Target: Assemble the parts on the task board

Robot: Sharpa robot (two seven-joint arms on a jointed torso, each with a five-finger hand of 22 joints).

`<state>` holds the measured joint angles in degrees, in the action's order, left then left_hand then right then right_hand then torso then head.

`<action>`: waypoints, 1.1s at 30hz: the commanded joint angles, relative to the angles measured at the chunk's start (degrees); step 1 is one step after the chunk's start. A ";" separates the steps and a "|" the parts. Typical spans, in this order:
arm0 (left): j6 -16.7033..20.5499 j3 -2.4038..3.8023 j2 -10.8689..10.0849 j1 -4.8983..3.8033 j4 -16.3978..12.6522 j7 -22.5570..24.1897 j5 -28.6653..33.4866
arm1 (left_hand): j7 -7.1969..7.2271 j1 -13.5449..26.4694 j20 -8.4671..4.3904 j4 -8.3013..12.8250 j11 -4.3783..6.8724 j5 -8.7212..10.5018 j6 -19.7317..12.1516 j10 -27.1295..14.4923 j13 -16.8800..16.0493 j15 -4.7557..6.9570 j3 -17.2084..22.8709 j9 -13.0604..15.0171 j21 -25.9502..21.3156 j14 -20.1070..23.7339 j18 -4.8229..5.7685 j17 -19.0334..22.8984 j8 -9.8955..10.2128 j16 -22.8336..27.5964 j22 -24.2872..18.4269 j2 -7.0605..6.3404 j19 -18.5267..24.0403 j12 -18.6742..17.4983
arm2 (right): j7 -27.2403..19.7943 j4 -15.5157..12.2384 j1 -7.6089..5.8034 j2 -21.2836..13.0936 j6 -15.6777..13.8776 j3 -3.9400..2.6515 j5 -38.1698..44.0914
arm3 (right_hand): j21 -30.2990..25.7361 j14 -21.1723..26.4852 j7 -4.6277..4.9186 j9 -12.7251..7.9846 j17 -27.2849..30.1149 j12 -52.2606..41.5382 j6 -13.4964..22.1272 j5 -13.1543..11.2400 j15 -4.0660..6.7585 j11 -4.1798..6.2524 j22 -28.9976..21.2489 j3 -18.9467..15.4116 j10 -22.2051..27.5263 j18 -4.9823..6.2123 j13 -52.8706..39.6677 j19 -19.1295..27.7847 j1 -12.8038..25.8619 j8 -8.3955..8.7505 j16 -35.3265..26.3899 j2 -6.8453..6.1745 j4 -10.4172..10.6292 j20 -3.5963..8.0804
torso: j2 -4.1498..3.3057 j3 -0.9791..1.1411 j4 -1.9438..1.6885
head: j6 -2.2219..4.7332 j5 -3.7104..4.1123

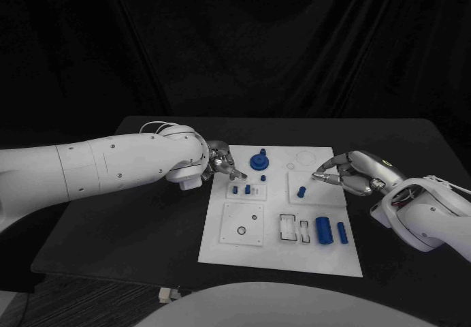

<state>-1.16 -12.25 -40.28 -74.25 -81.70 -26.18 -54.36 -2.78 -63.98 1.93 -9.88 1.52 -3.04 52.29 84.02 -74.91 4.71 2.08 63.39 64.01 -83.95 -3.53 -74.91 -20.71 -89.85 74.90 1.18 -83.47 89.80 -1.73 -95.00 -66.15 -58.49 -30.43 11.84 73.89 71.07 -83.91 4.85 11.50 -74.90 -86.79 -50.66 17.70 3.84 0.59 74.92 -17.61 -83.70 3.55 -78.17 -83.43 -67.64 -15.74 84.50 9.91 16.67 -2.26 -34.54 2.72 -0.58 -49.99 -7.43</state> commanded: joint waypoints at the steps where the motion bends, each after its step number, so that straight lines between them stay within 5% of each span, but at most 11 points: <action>1: 3.93 0.06 -0.33 0.05 -0.47 3.42 0.58 | 0.24 -1.13 -0.23 0.10 0.13 0.18 0.24 5.98 -15.09 -0.03 -0.25 0.07 0.34 -6.05 -0.80 -15.09 -0.39 -0.15 9.33 0.33 -0.22 0.20 | -0.01 -0.03 0.13 -0.03 -0.30 -0.03 0.08 | -0.17 -4.03 0.08 -0.08 -7.40 0.36 -0.14 0.23 0.22 -0.07 9.87 -0.34 -3.76 0.40 -6.71 0.39 -0.57 0.04 -0.15 0.27 -0.09 -0.05 | 0.02 0.00 0.01 | -0.01 -0.04; 9: 4.98 0.06 -1.07 0.04 -0.81 4.41 0.58 | 0.40 -3.54 -0.24 0.56 0.24 -0.69 0.23 5.98 -15.09 0.02 -0.08 -0.12 0.61 -6.05 -0.76 -15.09 -0.69 -0.15 9.41 1.41 -0.35 0.20 | 0.01 -0.02 0.13 -0.07 -0.31 -0.03 0.08 | -0.17 -4.03 0.08 -0.08 -7.40 0.36 -0.14 0.23 0.22 -0.07 9.87 -0.34 -3.76 0.40 -6.71 0.39 -0.57 0.04 -0.15 0.27 -0.09 -0.05 | 0.02 0.00 -0.01 | -0.01 0.05; 12: 5.41 0.06 -1.32 0.04 -0.91 4.80 0.58 | 0.48 -4.53 -0.28 0.76 0.31 -1.77 0.29 5.98 -15.09 0.05 -0.09 -0.26 0.75 -6.05 -0.75 -15.09 -0.84 -0.15 9.45 1.68 -0.39 0.20 | 0.00 0.01 0.13 -0.08 -0.31 -0.03 0.08 | -0.17 -4.03 0.08 -0.08 -7.40 0.36 -0.14 0.23 0.22 -0.07 9.87 -0.34 -3.76 0.40 -6.71 0.39 -0.57 0.04 -0.15 0.27 -0.09 -0.05 | 0.01 0.00 0.01 | -0.01 0.07; 15: 4.73 0.06 -1.61 0.03 -1.10 4.71 0.58 | 0.70 -6.37 -0.37 1.49 0.47 -4.83 0.38 5.98 -15.09 0.18 0.21 -0.58 0.91 -6.05 -0.73 -15.09 -0.94 -0.15 9.49 1.91 -0.44 0.20 | -0.02 0.00 0.13 -0.10 -0.31 -0.03 0.08 | -0.17 -4.03 0.08 -0.08 -7.40 0.36 -0.14 0.23 0.22 -0.07 9.87 -0.34 -3.76 0.40 -6.71 0.39 -0.57 0.04 -0.15 0.27 -0.09 -0.05 | 0.01 0.01 -0.01 | -0.01 0.14; 20: 1.84 0.06 -2.18 0.04 -2.00 3.32 0.54 | 0.60 -7.07 -0.40 1.43 0.45 -5.63 0.45 5.98 -15.09 0.19 0.07 -2.20 0.90 -6.05 -0.72 -15.09 0.25 -0.15 9.49 1.82 -0.42 0.20 | 0.00 -0.01 0.13 -0.16 -0.31 -0.03 0.07 | -0.17 -4.03 0.08 -0.08 -7.40 0.36 -0.14 0.23 0.22 -0.07 9.87 -0.34 -3.76 0.40 -6.71 0.39 -0.57 0.04 -0.15 0.27 -0.09 -0.05 | 0.01 0.01 0.00 | -0.01 0.19; 24: 0.19 0.05 -2.62 0.04 -2.81 1.90 -0.55 | 0.32 -6.38 -0.25 0.05 0.22 -3.48 2.49 5.98 -15.09 -0.01 -1.09 -6.85 1.01 -6.05 -0.69 -15.09 2.99 -0.15 9.50 1.55 -0.44 0.20 | 0.01 0.02 0.13 -0.14 -0.28 -0.03 0.07 | -0.17 -4.03 0.08 -0.08 -7.40 0.36 -0.14 0.23 0.22 -0.07 9.87 -0.34 -3.76 0.40 -6.71 0.39 -0.57 0.04 -0.15 0.27 -0.09 -0.05 | 0.03 0.01 0.01 | -0.01 0.12; 29: -1.15 0.04 -2.89 0.05 -3.35 0.42 -1.34 | 0.40 -5.19 -0.24 -1.33 0.25 -0.50 4.35 5.98 -15.09 0.03 -2.56 -8.67 0.85 -6.05 -0.73 -15.09 3.55 -0.15 9.46 1.37 -0.42 0.20 | 0.00 0.04 0.13 -0.05 -0.26 -0.03 0.07 | -0.17 -4.03 0.08 -0.08 -7.40 0.36 -0.14 0.23 0.22 -0.07 9.87 -0.34 -3.76 0.40 -6.71 0.39 -0.57 0.04 -0.15 0.27 -0.09 -0.05 | 0.00 0.01 0.01 | -0.01 -0.02; 33: -2.03 0.03 -2.90 0.07 -3.53 -0.53 -1.56 | 0.25 -4.40 -0.22 -2.09 0.14 0.10 4.50 5.98 -15.09 -0.04 -3.46 -9.30 0.72 -6.05 -0.75 -15.09 3.93 -0.15 9.43 1.20 -0.37 0.20 | 0.01 0.00 0.13 -0.02 -0.25 -0.03 0.07 | -0.17 -4.03 0.08 -0.08 -7.40 0.36 -0.14 0.23 0.22 -0.07 9.87 -0.34 -3.76 0.40 -6.71 0.39 -0.57 0.04 -0.15 0.27 -0.09 -0.05 | -0.02 0.01 0.02 | -0.01 -0.02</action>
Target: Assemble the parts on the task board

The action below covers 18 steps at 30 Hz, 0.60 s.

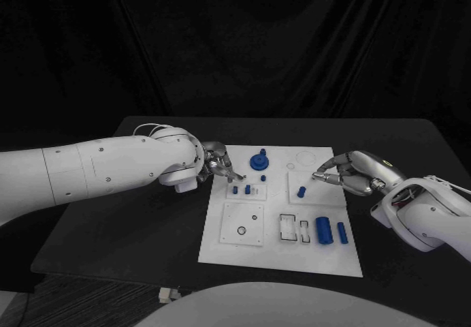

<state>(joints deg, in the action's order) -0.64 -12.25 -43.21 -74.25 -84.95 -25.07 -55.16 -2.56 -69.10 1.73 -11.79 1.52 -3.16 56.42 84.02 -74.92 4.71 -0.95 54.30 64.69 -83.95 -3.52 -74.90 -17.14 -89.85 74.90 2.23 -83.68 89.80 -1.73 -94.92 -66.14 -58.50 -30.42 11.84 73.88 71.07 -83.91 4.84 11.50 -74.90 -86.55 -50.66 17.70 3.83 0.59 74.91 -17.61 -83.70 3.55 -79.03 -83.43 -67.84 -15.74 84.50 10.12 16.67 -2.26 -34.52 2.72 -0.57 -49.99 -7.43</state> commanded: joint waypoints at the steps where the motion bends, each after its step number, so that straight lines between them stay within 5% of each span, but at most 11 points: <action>1: -2.70 0.04 0.03 0.08 -0.31 -1.93 -0.80 | 0.01 0.94 -0.01 -0.36 0.13 0.29 0.42 5.98 -15.08 -0.05 -0.68 -0.31 -0.01 -6.05 -0.76 -15.10 0.41 -0.15 9.41 0.04 -0.14 0.20 | 0.01 -0.09 0.12 -0.02 -0.25 -0.03 0.08 | -0.17 -4.03 0.08 -0.08 -7.40 0.12 -0.14 0.24 0.23 -0.06 9.89 -0.34 -3.75 0.40 -5.85 0.39 -0.36 0.04 -0.15 0.06 -0.09 -0.05 | -0.04 0.00 0.00 | -0.01 -0.06; 18: -3.79 0.03 0.98 0.56 0.47 -4.04 -2.46 | 0.42 1.69 -0.17 -1.25 0.43 0.40 1.76 5.98 -15.08 0.17 -2.42 0.55 -0.36 -6.05 -0.83 -15.10 -1.01 -0.15 9.33 -0.24 -0.05 0.20 | -0.05 -0.18 0.12 0.02 -0.24 -0.03 0.08 | -0.17 -4.03 0.08 -0.08 -7.40 0.12 -0.14 0.24 0.23 -0.06 9.89 -0.34 -3.75 0.40 -5.85 0.39 -0.36 0.04 -0.15 0.06 -0.09 -0.05 | -0.06 0.00 -0.03 | -0.01 -0.01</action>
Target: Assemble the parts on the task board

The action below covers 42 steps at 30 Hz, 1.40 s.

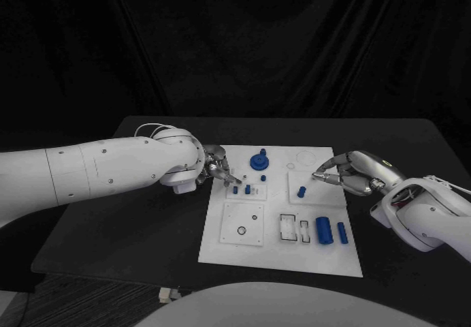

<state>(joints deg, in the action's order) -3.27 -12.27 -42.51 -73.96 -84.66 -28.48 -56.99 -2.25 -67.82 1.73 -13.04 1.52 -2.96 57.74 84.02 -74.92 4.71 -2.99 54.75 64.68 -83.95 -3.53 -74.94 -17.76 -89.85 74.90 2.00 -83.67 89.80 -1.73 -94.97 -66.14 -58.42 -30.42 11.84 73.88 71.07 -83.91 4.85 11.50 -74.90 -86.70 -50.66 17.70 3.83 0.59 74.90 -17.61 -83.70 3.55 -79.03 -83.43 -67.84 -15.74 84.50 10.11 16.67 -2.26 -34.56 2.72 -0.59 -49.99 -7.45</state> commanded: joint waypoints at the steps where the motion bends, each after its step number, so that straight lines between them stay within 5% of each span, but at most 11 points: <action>1: -1.22 0.04 0.36 0.37 0.28 -0.62 -0.64 | 0.11 0.35 -0.18 0.01 0.43 0.17 0.33 5.98 -15.08 0.18 -0.39 0.15 -0.42 -6.05 -0.84 -15.06 -0.41 -0.15 9.31 0.05 -0.03 0.20 | -0.05 -0.13 0.12 -0.06 -0.25 -0.03 0.08 | -0.17 -4.03 0.08 -0.08 -7.40 0.27 -0.14 0.24 0.23 -0.06 9.89 -0.34 -3.75 0.40 -5.85 0.39 -0.37 0.04 -0.15 0.07 -0.09 -0.05 | -0.01 0.00 0.00 | -0.01 -0.03; 8: -1.30 0.04 1.05 1.42 0.91 -0.17 -0.68 | 0.04 -0.62 -0.16 0.42 0.37 -0.33 -0.69 5.98 -15.08 0.12 -0.13 0.65 -0.71 -6.01 -0.87 -14.97 -0.55 -0.02 9.25 0.82 0.06 0.20 | -0.06 -0.13 0.12 -0.05 -0.26 -0.03 0.08 | -0.17 -4.03 0.08 -0.08 -7.40 0.27 -0.14 0.24 0.23 -0.06 9.89 -0.34 -3.75 0.40 -5.85 0.39 -0.37 0.04 -0.15 0.07 -0.09 -0.05 | 0.02 0.00 0.04 | -0.01 0.00; 11: -1.30 0.04 1.35 1.78 1.14 0.10 -0.69 | 0.01 -1.36 -0.12 0.86 0.34 -2.35 -1.19 5.98 -15.08 0.08 0.07 0.95 -0.85 -5.97 -0.89 -14.90 -0.72 0.08 9.23 1.11 0.10 0.20 | -0.05 -0.13 0.12 -0.05 -0.25 -0.03 0.08 | -0.17 -4.03 0.08 -0.08 -7.40 0.27 -0.14 0.24 0.23 -0.06 9.89 -0.34 -3.75 0.40 -5.85 0.39 -0.37 0.04 -0.15 0.07 -0.09 -0.05 | 0.01 0.00 0.04 | -0.01 -0.04; 15: -1.30 0.04 1.65 2.10 1.33 0.50 -0.69 | 0.11 -2.26 -0.13 1.43 0.39 -7.46 -1.70 5.98 -15.08 0.11 0.36 1.16 -0.88 -5.96 -0.89 -14.87 -0.86 0.12 9.23 1.15 0.10 0.20 | -0.03 -0.08 0.12 -0.02 -0.23 -0.03 0.08 | -0.17 -4.03 0.08 -0.08 -7.40 0.27 -0.14 0.24 0.23 -0.06 9.89 -0.34 -3.75 0.40 -5.85 0.39 -0.37 0.04 -0.15 0.07 -0.09 -0.05 | 0.03 0.00 0.05 | -0.01 -0.05; 20: -1.33 0.04 1.82 2.26 1.44 0.66 -0.69 | 0.12 -2.55 -0.14 1.60 0.41 -9.29 -1.92 5.98 -15.08 0.12 0.53 1.06 -1.03 -5.95 -0.92 -14.84 -0.76 0.16 9.20 1.05 0.13 0.20 | -0.05 -0.03 0.12 0.02 -0.23 -0.03 0.08 | -0.17 -4.03 0.08 -0.08 -7.40 0.27 -0.14 0.24 0.23 -0.06 9.89 -0.34 -3.75 0.40 -5.85 0.39 -0.37 0.04 -0.15 0.07 -0.09 -0.05 | 0.06 0.00 0.03 | -0.01 -0.06; 29: -1.30 0.04 1.96 2.39 1.63 0.93 -0.69 | 0.30 -4.08 -0.22 2.43 0.55 -16.05 -2.25 5.98 -15.08 0.23 2.10 0.48 -1.39 -5.89 -0.97 -14.72 -0.32 0.34 9.14 0.70 0.21 0.20 | -0.03 0.02 0.13 0.07 -0.22 -0.03 0.08 | -0.15 -4.08 0.07 -0.09 -7.50 0.21 -0.18 0.21 0.24 -0.06 9.90 -0.42 -3.82 0.39 -5.95 0.39 -0.44 0.06 -0.09 0.08 -0.06 -0.05 | 0.00 0.00 0.02 | -0.01 -0.11; 37: -1.35 0.04 1.91 2.42 1.66 1.05 -0.69 | 0.48 -7.06 -0.49 5.08 0.78 -24.32 -2.55 5.98 -15.08 0.45 8.54 -0.44 -1.88 -5.78 -1.06 -14.52 0.34 0.65 9.06 -0.73 0.32 0.20 | -0.03 0.11 0.13 0.16 -0.14 -0.03 0.08 | -0.15 -4.08 0.07 -0.09 -7.50 0.21 -0.18 0.21 0.24 -0.06 9.90 -0.42 -3.82 0.39 -5.95 0.39 -0.44 0.06 -0.09 0.08 -0.06 -0.05 | 0.03 0.00 0.02 | -0.01 -0.15; 42: -1.25 0.04 1.78 2.43 1.63 1.18 -0.69 | 0.30 -7.02 -0.43 7.54 0.58 -25.90 -3.02 5.98 -15.08 0.30 16.69 -0.26 -2.21 -5.73 -1.06 -14.43 0.19 0.79 9.01 -2.90 0.42 0.20 | -0.04 0.17 0.13 0.20 -0.08 -0.03 0.08 | -0.15 -4.08 0.07 -0.09 -7.50 0.21 -0.18 0.21 0.24 -0.06 9.90 -0.42 -3.82 0.39 -5.95 0.39 -0.44 0.06 -0.09 0.08 -0.06 -0.05 | 0.04 -0.01 0.02 | -0.01 -0.17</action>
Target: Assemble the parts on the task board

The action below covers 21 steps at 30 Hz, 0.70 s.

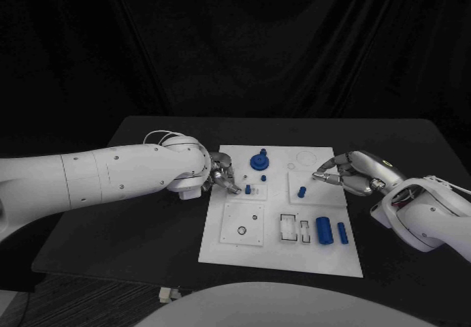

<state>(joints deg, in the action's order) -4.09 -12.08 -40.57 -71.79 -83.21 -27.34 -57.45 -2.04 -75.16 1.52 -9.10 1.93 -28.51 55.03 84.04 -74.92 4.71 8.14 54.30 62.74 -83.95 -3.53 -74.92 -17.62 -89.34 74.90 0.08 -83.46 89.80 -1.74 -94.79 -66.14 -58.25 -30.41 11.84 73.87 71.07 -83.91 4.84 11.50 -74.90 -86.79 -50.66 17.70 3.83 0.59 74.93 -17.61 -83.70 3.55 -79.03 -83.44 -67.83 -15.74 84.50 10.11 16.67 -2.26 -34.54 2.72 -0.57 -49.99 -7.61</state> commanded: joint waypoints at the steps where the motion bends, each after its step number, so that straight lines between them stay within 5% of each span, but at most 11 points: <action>1: -0.39 -0.15 -0.21 0.26 0.17 0.08 -0.23 | -0.13 1.46 -0.13 4.52 0.09 -0.46 -0.47 5.96 -15.08 0.14 9.30 0.56 -0.41 -5.72 -1.07 -14.42 -0.24 0.32 8.98 -1.97 0.25 0.20 | -0.04 0.00 0.13 0.04 -0.08 -0.03 0.09 | -0.15 -4.08 0.07 -0.09 -7.50 0.29 -0.18 0.21 0.24 -0.06 9.87 -0.42 -3.82 0.39 -5.95 0.39 -0.45 0.06 -0.09 0.09 -0.05 -0.05 | -0.01 0.00 0.00 | -0.01 -0.05; 4: -0.24 -0.15 -0.30 0.26 0.10 0.12 -0.23 | -0.55 3.78 0.14 6.96 -0.23 -1.44 -0.94 5.96 -15.08 0.26 15.41 1.68 -0.33 -5.73 -1.00 -14.44 -1.06 0.30 9.00 -3.79 0.24 0.20 | -0.03 0.02 0.13 0.06 -0.06 -0.03 0.09 | -0.15 -4.08 0.07 -0.09 -7.50 0.29 -0.18 0.21 0.24 -0.06 9.87 -0.42 -3.82 0.39 -5.95 0.39 -0.45 0.06 -0.09 0.09 -0.05 -0.05 | -0.03 0.00 -0.02 | -0.01 -0.04; 8: 0.05 -0.15 -0.42 0.26 -0.02 0.01 -0.23 | -0.99 5.86 0.17 9.78 -0.43 -2.05 -1.29 5.96 -15.08 -0.04 20.47 2.91 -0.13 -5.73 -1.03 -14.46 -1.98 0.28 9.04 -4.58 0.22 0.20 | -0.02 0.05 0.13 0.08 -0.03 -0.03 0.09 | -0.13 -4.08 0.07 -0.09 -7.47 0.31 -0.21 0.25 0.23 -0.07 9.88 -0.42 -3.81 0.39 -5.93 0.38 -0.50 0.05 -0.12 0.13 -0.06 -0.05 | 0.00 -0.01 -0.01 | -0.01 -0.05; 21: 2.28 -0.12 -1.11 0.25 -1.51 -0.66 -0.22 | -1.32 8.78 0.15 13.10 -0.57 -4.16 -0.78 5.96 -15.08 -0.12 26.08 3.85 0.46 -5.81 -1.01 -14.60 -2.88 0.06 9.13 -4.72 0.09 0.20 | 0.08 0.00 0.14 -0.10 0.00 -0.03 0.09 | -0.13 -4.08 0.07 -0.09 -7.47 0.31 -0.21 0.25 0.23 -0.07 9.88 -0.42 -3.81 0.39 -5.93 0.38 -0.50 0.05 -0.12 0.13 -0.06 -0.05 | 0.00 0.00 0.01 | -0.01 0.03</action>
<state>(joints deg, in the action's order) -3.05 -12.18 -41.55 -71.65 -84.42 -27.44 -57.55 -3.57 -66.91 1.52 -3.87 1.71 -32.31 53.98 83.83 -74.92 4.71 25.96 58.09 62.98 -83.95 -3.53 -74.92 -20.07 -89.35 74.90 -4.64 -83.46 89.80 -1.74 -94.71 -66.13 -58.28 -30.40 11.84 73.87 71.07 -83.91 4.84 11.50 -74.90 -86.81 -50.66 17.70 3.83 0.59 74.92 -17.61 -83.70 3.55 -79.03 -83.44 -67.83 -15.73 84.50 10.11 16.67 -2.26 -34.54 2.72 -0.58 -49.99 -7.56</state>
